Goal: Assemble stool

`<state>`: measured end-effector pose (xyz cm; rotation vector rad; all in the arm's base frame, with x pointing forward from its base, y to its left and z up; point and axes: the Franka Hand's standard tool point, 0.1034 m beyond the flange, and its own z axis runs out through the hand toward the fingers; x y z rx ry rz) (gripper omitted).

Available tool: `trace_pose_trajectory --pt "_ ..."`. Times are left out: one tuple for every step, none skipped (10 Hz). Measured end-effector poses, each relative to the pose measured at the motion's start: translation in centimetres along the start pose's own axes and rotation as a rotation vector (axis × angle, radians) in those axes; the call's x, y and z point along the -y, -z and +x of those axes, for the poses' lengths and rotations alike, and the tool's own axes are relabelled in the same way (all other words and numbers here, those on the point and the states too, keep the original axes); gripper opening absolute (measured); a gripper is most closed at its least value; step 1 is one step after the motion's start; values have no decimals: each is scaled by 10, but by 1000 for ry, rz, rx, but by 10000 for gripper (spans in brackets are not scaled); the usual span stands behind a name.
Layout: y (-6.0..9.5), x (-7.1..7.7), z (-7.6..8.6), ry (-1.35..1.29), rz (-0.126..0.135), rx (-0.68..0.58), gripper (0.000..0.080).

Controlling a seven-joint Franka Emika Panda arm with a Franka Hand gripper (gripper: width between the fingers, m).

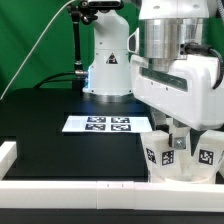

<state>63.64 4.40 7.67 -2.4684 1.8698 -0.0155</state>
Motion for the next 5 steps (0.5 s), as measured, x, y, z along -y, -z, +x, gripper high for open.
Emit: trace_pose_trajectory --pt "0 0 0 2 0 0 403" --pt "0 0 0 2 0 0 564" --pt "0 0 0 3 0 0 564" --pt "0 0 0 3 0 0 632" --pt "0 0 0 3 0 0 644"
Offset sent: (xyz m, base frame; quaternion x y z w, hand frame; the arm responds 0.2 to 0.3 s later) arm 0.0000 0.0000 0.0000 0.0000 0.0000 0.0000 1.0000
